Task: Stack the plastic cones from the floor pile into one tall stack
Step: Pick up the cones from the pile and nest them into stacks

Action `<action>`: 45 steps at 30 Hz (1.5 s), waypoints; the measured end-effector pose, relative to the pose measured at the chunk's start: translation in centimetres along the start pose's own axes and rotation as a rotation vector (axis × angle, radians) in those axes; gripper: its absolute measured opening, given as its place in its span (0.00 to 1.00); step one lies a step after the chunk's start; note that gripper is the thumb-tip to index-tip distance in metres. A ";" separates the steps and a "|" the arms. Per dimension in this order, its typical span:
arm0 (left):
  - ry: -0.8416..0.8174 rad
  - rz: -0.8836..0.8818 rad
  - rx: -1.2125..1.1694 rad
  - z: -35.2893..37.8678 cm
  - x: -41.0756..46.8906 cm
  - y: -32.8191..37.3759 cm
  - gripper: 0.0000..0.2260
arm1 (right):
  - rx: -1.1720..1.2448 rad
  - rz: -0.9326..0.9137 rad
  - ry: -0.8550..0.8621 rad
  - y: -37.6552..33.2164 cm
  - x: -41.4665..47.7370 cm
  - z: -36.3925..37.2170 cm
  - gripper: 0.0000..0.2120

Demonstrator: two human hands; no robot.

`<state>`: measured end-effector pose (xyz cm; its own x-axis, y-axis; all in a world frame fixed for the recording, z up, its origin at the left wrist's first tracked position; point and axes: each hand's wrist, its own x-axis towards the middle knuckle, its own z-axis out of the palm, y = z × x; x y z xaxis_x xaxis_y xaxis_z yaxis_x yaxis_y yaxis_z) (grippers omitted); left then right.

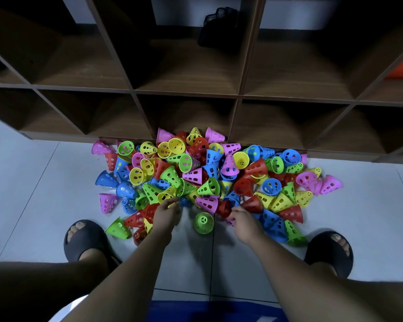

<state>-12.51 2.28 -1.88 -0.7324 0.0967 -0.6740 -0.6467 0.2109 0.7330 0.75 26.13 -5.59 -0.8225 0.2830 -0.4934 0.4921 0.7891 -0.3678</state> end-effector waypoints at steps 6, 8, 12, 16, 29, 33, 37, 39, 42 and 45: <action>0.009 0.024 0.136 0.3 0.5 -0.1 0.15 | -0.203 -0.027 0.076 -0.5 -0.5 -1.0 0.16; 0.114 0.072 0.235 0.4 0.3 0.3 0.15 | -0.206 -0.016 0.112 -0.8 -0.8 -1.4 0.17; 0.238 0.137 0.326 0.3 -0.6 1.0 0.12 | -0.127 0.001 0.178 -1.6 -1.4 -2.2 0.15; 0.271 0.154 0.233 0.0 -1.5 1.5 0.06 | -0.004 0.045 0.263 -2.1 -1.7 -2.9 0.18; 0.071 0.092 -0.168 2.9 -6.4 1.2 0.09 | 0.349 0.224 0.485 -1.7 -3.8 -4.8 0.12; 0.017 -0.036 -0.202 3.1 -6.0 -0.6 0.05 | 0.605 0.262 0.603 -2.9 -4.0 -6.2 0.07; 0.009 -0.080 -0.193 3.4 -5.7 -1.9 0.05 | 1.297 0.388 0.422 -5.0 -4.7 -6.9 0.04; 0.013 -0.090 -0.169 3.4 -5.5 -2.5 0.05 | 1.495 0.405 0.275 -6.0 -5.1 -6.5 0.03; 0.044 -0.094 -0.106 3.0 -4.9 -3.4 0.07 | 1.645 0.407 0.126 -6.9 -5.0 -5.6 0.04; 0.063 -0.095 -0.064 2.4 -4.5 -3.9 0.08 | 1.751 0.416 0.068 -7.7 -4.9 -5.0 0.06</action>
<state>-6.16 3.39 -1.90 -0.6778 0.0177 -0.7350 -0.7245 0.1535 0.6719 -0.44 21.42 3.63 -0.5662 0.3463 -0.7480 0.3096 -0.7517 -0.5823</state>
